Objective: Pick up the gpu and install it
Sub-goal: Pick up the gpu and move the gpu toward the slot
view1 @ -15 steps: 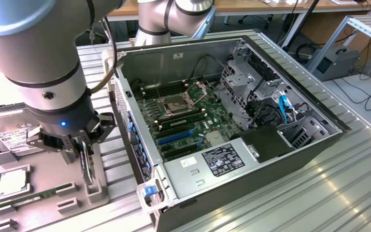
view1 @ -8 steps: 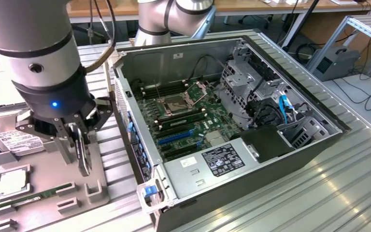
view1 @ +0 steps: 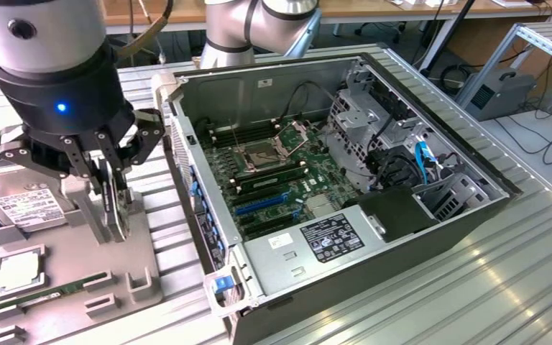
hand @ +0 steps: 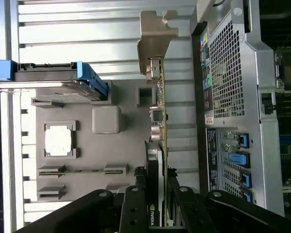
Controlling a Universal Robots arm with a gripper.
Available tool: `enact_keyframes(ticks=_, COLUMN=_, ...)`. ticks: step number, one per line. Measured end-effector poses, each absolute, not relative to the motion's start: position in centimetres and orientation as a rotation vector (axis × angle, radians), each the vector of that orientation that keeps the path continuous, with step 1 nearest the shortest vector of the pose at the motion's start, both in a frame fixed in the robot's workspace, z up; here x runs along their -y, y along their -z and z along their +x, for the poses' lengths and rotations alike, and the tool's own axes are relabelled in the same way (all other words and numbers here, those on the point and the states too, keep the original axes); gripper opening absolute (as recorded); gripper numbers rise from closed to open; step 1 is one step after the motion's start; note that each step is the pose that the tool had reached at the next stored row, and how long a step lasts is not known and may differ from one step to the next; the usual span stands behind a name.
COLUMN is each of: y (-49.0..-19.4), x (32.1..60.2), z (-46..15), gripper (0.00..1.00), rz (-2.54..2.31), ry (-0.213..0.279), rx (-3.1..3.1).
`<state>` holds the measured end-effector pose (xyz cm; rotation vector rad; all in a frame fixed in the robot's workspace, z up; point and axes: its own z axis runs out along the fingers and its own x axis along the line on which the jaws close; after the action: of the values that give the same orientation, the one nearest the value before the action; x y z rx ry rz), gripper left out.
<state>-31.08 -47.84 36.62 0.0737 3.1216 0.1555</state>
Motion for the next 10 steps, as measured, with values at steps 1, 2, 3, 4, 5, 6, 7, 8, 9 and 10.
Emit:
enact_keyframes(ticks=1, y=-37.1, x=47.8, z=-31.1, gripper=0.27, rz=0.074, ry=-0.157, rx=-3.122)
enact_keyframes(ticks=2, y=-37.5, x=47.8, z=-31.1, gripper=0.27, rz=0.074, ry=-0.158, rx=-3.122)
enact_keyframes(ticks=3, y=-37.8, x=47.8, z=-31.1, gripper=0.27, rz=0.074, ry=-0.16, rx=-3.121)
enact_keyframes(ticks=4, y=-38.2, x=47.8, z=-31.0, gripper=0.27, rz=0.074, ry=-0.161, rx=-3.121)
enact_keyframes(ticks=5, y=-38.7, x=47.8, z=-31.0, gripper=0.27, rz=0.074, ry=-0.163, rx=-3.121)
enact_keyframes(ticks=6, y=-39.7, x=47.8, z=-31.0, gripper=0.27, rz=0.074, ry=-0.166, rx=-3.121)
enact_keyframes(ticks=7, y=-40.5, x=47.8, z=-31.0, gripper=0.27, rz=0.074, ry=-0.168, rx=-3.121)
enact_keyframes(ticks=8, y=-40.8, x=47.8, z=-31.0, gripper=0.27, rz=0.074, ry=-0.169, rx=-3.121)
enact_keyframes(ticks=9, y=-41.4, x=47.8, z=-31.0, gripper=0.27, rz=0.074, ry=-0.169, rx=-3.121)
enact_keyframes(ticks=10, y=-41.7, x=47.8, z=-31.0, gripper=0.27, rz=0.074, ry=-0.169, rx=-3.121)
